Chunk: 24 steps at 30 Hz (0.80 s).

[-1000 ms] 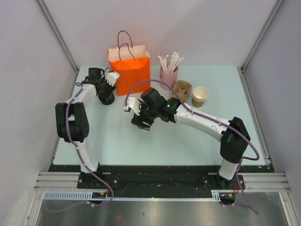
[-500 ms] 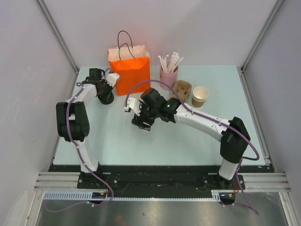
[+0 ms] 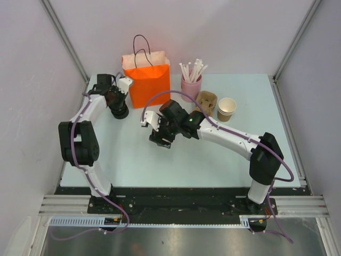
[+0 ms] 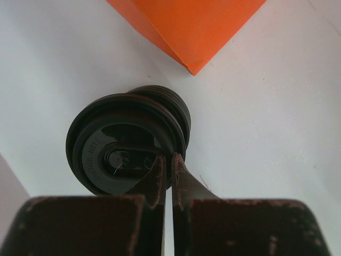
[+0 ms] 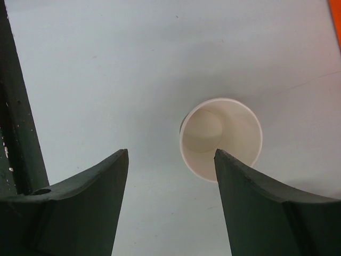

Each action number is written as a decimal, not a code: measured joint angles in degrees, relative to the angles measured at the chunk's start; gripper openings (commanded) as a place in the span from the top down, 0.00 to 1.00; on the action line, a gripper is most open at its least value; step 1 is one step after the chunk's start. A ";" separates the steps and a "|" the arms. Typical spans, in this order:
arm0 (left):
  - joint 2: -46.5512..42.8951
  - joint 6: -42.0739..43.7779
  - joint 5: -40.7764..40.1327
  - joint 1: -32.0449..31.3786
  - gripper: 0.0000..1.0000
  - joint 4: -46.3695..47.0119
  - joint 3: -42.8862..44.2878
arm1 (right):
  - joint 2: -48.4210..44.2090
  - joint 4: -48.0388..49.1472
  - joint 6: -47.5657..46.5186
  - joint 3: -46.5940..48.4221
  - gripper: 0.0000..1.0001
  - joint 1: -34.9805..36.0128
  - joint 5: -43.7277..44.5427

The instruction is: Pack the takeout coffee

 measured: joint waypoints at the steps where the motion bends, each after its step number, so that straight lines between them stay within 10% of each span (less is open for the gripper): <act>1: -0.85 -0.17 0.02 0.00 0.99 0.00 0.00 | -0.02 -0.09 0.02 0.00 0.29 0.00 0.00; 15: -15.63 -4.63 4.81 -2.82 1.00 -5.88 -2.69 | -4.20 3.45 12.59 0.00 0.30 -7.45 -2.23; 24: -25.40 -4.81 8.57 -25.57 1.00 -16.41 -4.33 | -9.44 8.15 30.88 -3.52 0.30 -20.39 1.05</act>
